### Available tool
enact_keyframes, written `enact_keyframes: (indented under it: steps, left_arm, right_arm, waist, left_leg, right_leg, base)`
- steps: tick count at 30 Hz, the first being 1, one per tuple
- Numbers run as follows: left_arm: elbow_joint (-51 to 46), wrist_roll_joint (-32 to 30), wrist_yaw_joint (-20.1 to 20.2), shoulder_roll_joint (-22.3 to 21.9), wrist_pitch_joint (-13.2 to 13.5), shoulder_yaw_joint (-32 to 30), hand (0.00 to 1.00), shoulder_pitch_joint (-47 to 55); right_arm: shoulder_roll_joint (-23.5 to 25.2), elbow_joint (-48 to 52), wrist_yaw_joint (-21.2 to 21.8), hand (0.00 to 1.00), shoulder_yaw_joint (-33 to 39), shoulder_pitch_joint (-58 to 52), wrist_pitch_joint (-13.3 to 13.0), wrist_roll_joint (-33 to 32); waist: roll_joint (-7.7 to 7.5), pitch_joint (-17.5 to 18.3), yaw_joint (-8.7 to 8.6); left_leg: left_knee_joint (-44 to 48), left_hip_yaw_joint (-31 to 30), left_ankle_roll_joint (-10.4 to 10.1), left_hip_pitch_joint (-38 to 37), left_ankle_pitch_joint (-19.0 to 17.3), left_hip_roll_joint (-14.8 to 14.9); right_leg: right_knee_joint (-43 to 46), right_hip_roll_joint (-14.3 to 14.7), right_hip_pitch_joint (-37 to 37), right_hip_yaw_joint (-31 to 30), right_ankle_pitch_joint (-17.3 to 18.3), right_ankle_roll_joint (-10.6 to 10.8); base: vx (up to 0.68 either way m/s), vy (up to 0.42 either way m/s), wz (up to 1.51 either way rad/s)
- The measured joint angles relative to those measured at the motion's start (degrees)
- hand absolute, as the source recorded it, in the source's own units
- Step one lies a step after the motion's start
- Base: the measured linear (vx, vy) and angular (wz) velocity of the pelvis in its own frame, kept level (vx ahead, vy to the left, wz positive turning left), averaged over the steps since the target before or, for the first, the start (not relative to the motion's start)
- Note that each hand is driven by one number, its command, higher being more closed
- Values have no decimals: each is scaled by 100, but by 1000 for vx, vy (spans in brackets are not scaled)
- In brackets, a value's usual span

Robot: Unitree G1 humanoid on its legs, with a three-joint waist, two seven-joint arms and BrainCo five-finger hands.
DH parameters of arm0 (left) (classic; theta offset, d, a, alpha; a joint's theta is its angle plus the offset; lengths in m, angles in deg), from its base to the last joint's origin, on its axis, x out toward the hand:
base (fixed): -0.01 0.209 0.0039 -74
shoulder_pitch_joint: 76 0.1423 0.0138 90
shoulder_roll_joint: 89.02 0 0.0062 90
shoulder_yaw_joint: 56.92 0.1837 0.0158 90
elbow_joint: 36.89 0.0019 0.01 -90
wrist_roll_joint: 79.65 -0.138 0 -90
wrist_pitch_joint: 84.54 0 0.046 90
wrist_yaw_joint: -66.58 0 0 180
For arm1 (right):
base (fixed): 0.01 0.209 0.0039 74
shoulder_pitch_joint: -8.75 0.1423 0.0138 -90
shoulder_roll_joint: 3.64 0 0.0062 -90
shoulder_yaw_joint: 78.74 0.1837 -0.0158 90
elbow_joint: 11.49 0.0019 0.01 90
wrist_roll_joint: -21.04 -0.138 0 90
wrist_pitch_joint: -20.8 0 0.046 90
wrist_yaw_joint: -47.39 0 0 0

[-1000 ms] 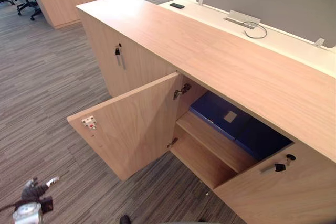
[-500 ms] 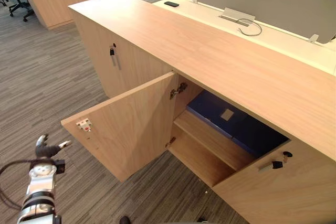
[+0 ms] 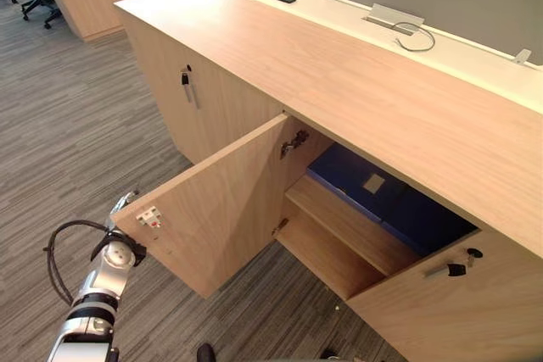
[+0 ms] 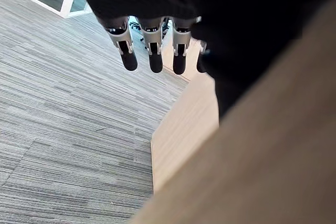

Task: Walk over to the cabinet, pick up the folder, carry it to the office cabinet, place the folder inside the office cabinet, then close the office cabinet door

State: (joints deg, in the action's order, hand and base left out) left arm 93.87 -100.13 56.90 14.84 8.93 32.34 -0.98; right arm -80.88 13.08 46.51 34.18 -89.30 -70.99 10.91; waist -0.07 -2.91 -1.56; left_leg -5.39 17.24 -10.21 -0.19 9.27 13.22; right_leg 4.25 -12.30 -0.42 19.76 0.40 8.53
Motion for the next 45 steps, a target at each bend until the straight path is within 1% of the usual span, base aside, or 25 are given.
enact_keyframes:
  steps: [4, 8, 9, 10, 11, 12, 14, 15, 17, 18, 21, 24, 28, 29, 33, 34, 37, 39, 41, 43, 44, 45]
  left_arm:
    - [-598, -170, -23, -58, -9, 325, 0, 264]
    - [-1718, -182, -48, -99, 19, 928, 0, 894]
    - [-1960, -20, 144, -96, 128, 1190, 0, 1042]
    - [-2048, 72, 269, -94, 192, 1339, 0, 1119]
    - [-2100, 300, 513, -103, 333, 1717, 0, 1231]
    - [-2124, 399, 637, -111, 413, 1956, 0, 1283]
    - [-2126, 642, 897, -415, 511, 2543, 0, 1301]
    - [-2126, 820, 1094, -627, 530, 2885, 0, 1301]
    - [-2120, 1036, 1335, -945, 600, 3322, 0, 1301]
    - [-2077, 1162, 1400, -1217, 608, 3459, 0, 1305]
    - [-2075, 1375, 1632, -1468, 720, 3768, 0, 1291]
    - [-2074, 1543, 1788, -1504, 721, 3925, 0, 1291]
    - [-2073, 1620, 1880, -1491, 720, 4014, 0, 1301]
    - [-2072, 1666, 1892, -1494, 719, 4034, 0, 1303]
    - [-2072, 1678, 1966, -1503, 719, 4224, 0, 1304]
    - [-2072, 1678, 2014, -1513, 719, 4312, 0, 1304]
    - [-2071, 1678, 2037, -1594, 719, 4431, 0, 1303]
    - [-2051, 1720, 2042, -1656, 723, 4429, 0, 1304]
    - [-1665, 1883, 2043, -1779, 740, 4266, 0, 1305]
    - [-1254, 1902, 2038, -1862, 720, 4055, 0, 1312]
    - [-899, 1899, 2032, -1910, 721, 3833, 0, 1328]
    - [-223, 1880, 1910, -2070, 719, 3295, 0, 1380]
  right_arm:
    - [0, 0, -47, 0, -1, -18, 0, 0]
    - [2, -4, -61, 0, 0, -35, 1, 1]
    - [2, -2, -62, 0, 1, -32, 1, 2]
    - [2, -2, -62, 0, 1, -23, 1, 3]
    - [4, -5, -62, 0, 2, 2, 1, 5]
    - [6, -4, -62, 0, 3, 5, 2, 4]
    - [14, -7, -63, 0, 5, 19, 4, 3]
    - [16, -18, -77, 0, 5, 64, 6, -1]
    - [39, -50, -96, 0, 6, 121, 8, -11]
    - [45, -53, -102, 0, 13, 134, 7, -23]
    - [60, -65, -138, 0, 57, 163, 8, -101]
    - [90, -91, -141, 0, 137, 164, 16, -150]
    - [120, -179, -140, 0, 323, 170, 21, -211]
    - [128, -177, -139, 0, 391, 174, 30, -209]
    - [168, -172, -136, 0, 478, 173, 46, -211]
    - [181, -179, -136, 0, 487, 160, 65, -224]
    - [181, -175, -133, 0, 501, 161, 64, -215]
    - [166, -174, -114, 0, 513, 159, 64, -222]
    - [137, -163, -49, 0, 523, 161, 59, -294]
    - [129, -152, -36, 0, 529, 171, 56, -354]
    - [122, -115, -37, 0, 530, 171, 56, -355]
    - [141, -40, -39, 0, 504, 152, 54, -354]
  waist:
    - [-4, -3, 89]
    - [-11, -2, 196]
    - [-12, 2, 250]
    - [-12, 2, 268]
    - [-15, 5, 273]
    - [-18, 8, 270]
    - [-21, 19, 228]
    - [-20, 31, 150]
    - [-27, 48, 31]
    - [-32, 52, -22]
    - [-22, 97, -95]
    - [-25, 98, -245]
    - [-13, 107, -299]
    - [-11, 107, -316]
    - [0, 121, -432]
    - [9, 125, -521]
    - [21, 119, -547]
    - [62, 127, -586]
    - [161, 155, -627]
    - [217, 173, -659]
    - [244, 194, -678]
    - [255, 203, -663]
  left_leg:
    - [-2, -79, 4, 7, 3, -10]
    - [-3, -196, 4, 21, 2, -42]
    - [-3, -203, 5, 24, 1, -50]
    - [-3, -204, 5, 27, 1, -55]
    - [-3, -206, 6, 28, 1, -60]
    - [-3, -205, 6, 28, 1, -60]
    - [-3, -198, 6, 32, 1, -58]
    - [-3, -182, 5, 32, 0, -50]
    - [-3, -134, -3, 32, -7, -23]
    - [-3, -97, -13, 31, -14, 1]
    - [-2, 116, -37, 11, -32, 54]
    - [-1, 286, -45, -81, -38, 59]
    - [-1, 691, -84, -319, -79, 87]
    - [-1, 810, -105, -398, -129, 129]
    - [0, 1160, -118, -497, -169, 175]
    - [0, 1198, -119, -496, -171, 178]
    - [2, 1349, -129, -491, -180, 203]
    - [6, 1358, -142, -490, -192, 231]
    - [36, 1365, -155, -485, -222, 297]
    - [82, 1377, -127, -441, -259, 364]
    - [257, 1373, -48, -327, -360, 448]
    - [751, 1323, 23, -114, -469, 632]
  right_leg:
    - [-26, -7, 50, 63, 12, -19]
    - [-109, -26, 154, 200, 17, -25]
    - [-113, -34, 159, 209, 17, -25]
    - [-115, -38, 158, 210, 17, -25]
    - [-116, -43, 158, 211, 17, -25]
    - [-119, -43, 157, 210, 17, -25]
    - [-123, -40, 146, 204, 16, -25]
    - [-131, -31, 136, 195, 15, -26]
    - [-137, -2, 124, 156, 11, -31]
    - [-139, 24, 88, 112, 6, -37]
    - [-136, 81, -45, -72, -25, -43]
    - [-138, 92, -58, -201, -35, -47]
    - [-142, 137, -79, -517, -64, -84]
    - [-142, 190, -123, -630, -81, -105]
    - [-141, 269, -293, -951, -143, -154]
    - [-134, 276, -364, -992, -155, -147]
    - [-122, 318, -468, -1124, -197, -141]
    - [-131, 349, -495, -1124, -196, -141]
    - [-137, 415, -498, -1122, -191, -147]
    - [-133, 472, -540, -1120, -175, -170]
    - [-100, 521, -617, -1123, -149, -203]
    - [-35, 594, -635, -1141, -61, -304]
  base:
    - [-20, 12, 10]
    - [-5, 10, 15]
    - [5, 14, 12]
    - [0, 19, 3]
    - [0, 0, 0]
    - [0, 0, 0]
    - [-1, 6, -3]
    - [5, 7, -8]
    - [23, 1, -15]
    - [29, -4, -23]
    - [14, -1, -32]
    - [4, 8, -24]
    - [-34, 11, -44]
    - [-83, -3, -52]
    - [-77, -10, -47]
    - [-64, -11, -24]
    - [-49, -20, -25]
    - [-5, -11, -3]
    - [-12, -38, -4]
    - [14, -41, -6]
    - [34, -95, -11]
    - [53, -138, -11]
